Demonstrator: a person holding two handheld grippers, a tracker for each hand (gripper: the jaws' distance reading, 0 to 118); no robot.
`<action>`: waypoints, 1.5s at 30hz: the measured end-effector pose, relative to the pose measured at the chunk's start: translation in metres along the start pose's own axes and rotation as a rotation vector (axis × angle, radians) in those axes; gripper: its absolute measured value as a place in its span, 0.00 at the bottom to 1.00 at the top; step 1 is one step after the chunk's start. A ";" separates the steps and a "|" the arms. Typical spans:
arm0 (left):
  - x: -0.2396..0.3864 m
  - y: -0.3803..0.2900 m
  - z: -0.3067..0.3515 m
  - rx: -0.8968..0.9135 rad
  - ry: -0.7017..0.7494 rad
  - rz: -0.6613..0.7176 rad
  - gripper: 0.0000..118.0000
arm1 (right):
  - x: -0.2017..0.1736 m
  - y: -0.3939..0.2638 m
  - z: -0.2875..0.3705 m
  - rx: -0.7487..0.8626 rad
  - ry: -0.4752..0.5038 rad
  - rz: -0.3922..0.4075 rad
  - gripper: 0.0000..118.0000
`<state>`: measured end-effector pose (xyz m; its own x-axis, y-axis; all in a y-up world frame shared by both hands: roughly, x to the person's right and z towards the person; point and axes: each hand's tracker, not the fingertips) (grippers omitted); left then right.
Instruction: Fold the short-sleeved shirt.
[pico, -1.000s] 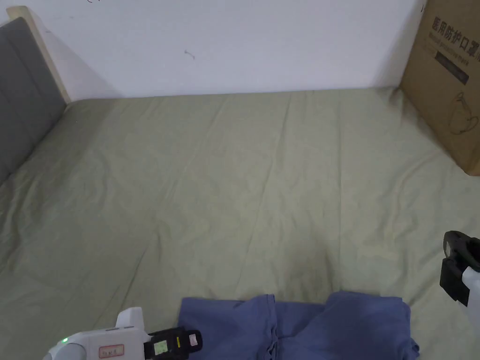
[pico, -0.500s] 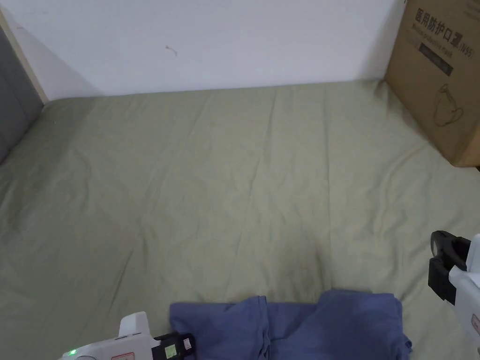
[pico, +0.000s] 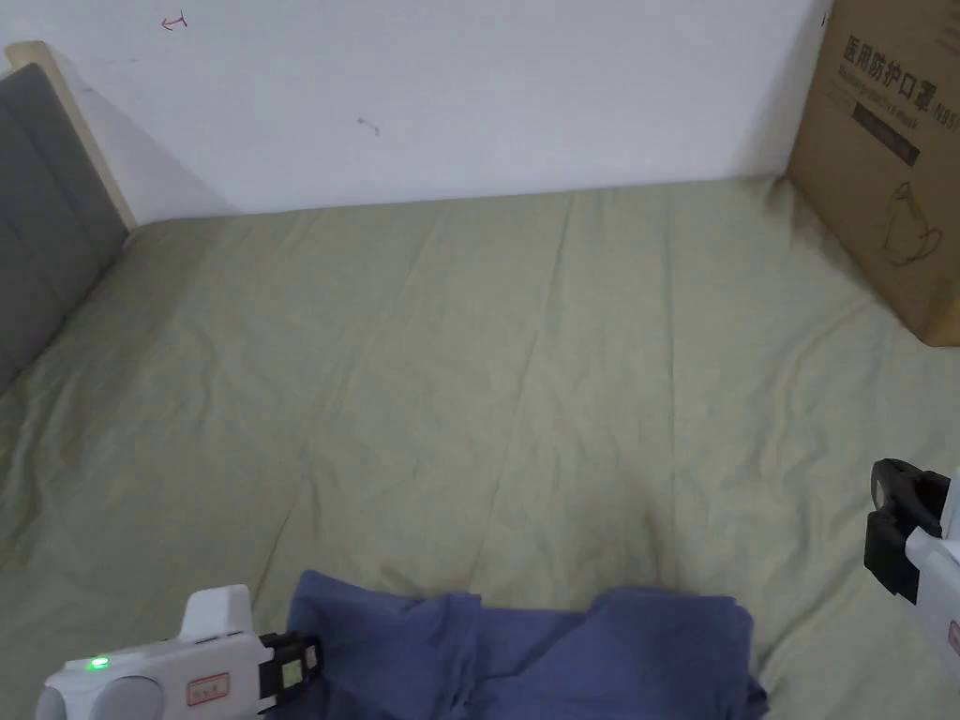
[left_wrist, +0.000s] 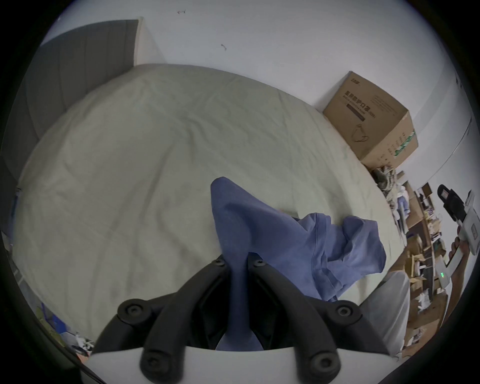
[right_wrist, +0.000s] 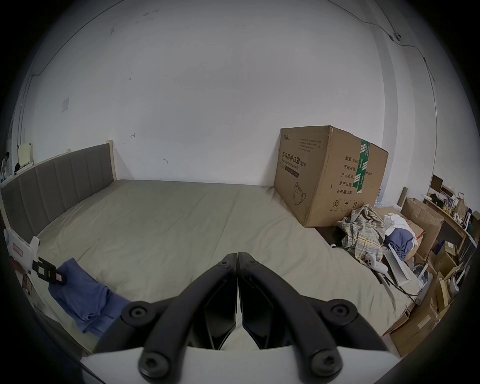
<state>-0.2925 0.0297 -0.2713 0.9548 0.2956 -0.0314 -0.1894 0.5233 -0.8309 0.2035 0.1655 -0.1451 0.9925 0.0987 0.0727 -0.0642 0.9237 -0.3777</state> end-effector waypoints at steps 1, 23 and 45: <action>-0.010 0.004 0.006 -0.001 0.002 0.006 0.08 | 0.000 0.000 0.001 0.004 0.001 -0.003 0.00; 0.170 0.002 0.017 -0.033 -0.129 -0.161 0.08 | 0.028 0.002 0.027 0.057 0.003 -0.027 0.00; 0.249 -0.043 -0.039 -0.100 -0.339 -0.102 0.92 | 0.049 -0.017 0.031 0.013 -0.039 -0.051 0.00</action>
<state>-0.0379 0.0494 -0.2651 0.8344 0.5027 0.2262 -0.0578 0.4879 -0.8710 0.2500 0.1660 -0.1070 0.9897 0.0653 0.1275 -0.0152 0.9328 -0.3602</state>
